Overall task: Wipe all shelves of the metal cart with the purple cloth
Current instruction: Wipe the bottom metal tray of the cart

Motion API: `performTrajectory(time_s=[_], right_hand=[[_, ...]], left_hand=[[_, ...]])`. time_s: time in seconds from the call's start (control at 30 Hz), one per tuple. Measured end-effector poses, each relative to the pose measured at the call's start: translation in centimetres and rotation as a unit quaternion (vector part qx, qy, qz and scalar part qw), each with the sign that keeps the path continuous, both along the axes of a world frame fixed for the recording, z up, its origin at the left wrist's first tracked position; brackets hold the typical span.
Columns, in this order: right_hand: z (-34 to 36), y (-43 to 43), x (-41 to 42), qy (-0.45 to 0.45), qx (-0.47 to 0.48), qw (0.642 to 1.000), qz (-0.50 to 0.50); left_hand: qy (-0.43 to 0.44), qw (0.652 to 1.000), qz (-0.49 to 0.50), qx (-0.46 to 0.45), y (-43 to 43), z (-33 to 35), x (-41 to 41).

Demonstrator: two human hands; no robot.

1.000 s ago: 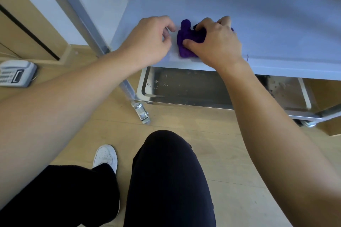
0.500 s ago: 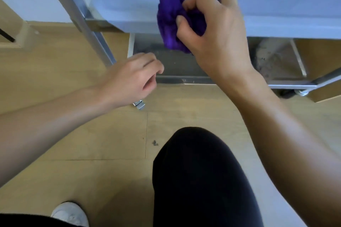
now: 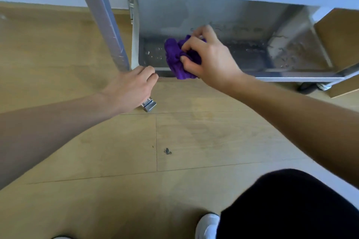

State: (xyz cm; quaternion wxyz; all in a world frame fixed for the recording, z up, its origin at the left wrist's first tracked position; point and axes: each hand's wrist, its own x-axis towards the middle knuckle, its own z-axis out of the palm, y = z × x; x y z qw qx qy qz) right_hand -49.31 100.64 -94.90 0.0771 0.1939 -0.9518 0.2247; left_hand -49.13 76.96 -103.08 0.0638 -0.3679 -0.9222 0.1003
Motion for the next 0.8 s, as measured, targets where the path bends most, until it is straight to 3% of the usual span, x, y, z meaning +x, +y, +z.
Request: performTrajectory(time_s=[0.2, 0.33, 0.43, 0.53, 0.63, 0.8], right_hand=[[-5.6, -4.0, -5.3, -0.035, 0.098, 0.994, 0.033], [-7.9, -5.3, -5.8, 0.027, 0.130, 0.990, -0.051], [-8.0, -5.7, -6.0, 0.070, 0.194, 0.979, 0.012], [-8.5, -4.6, -6.2, 0.039, 0.208, 0.976, 0.057], [-9.1, -1.8, -7.3, 0.015, 0.189, 0.982, -0.010], [-9.5, 0.4, -9.2, -0.089, 0.076, 0.967, -0.227]], left_hand=[[0.019, 0.999, 0.040, 0.014, -0.3, -1.0, 0.1], [0.023, 0.999, 0.028, 0.020, -0.4, -1.1, 0.1], [0.015, 0.999, 0.022, 0.032, -1.0, -1.6, 0.7], [0.023, 0.999, 0.019, 0.030, -1.3, -2.0, 1.1], [0.014, 0.999, 0.026, 0.019, -0.8, -2.2, 1.1], [0.008, 0.999, 0.037, 0.022, -0.3, -2.1, 0.9]])
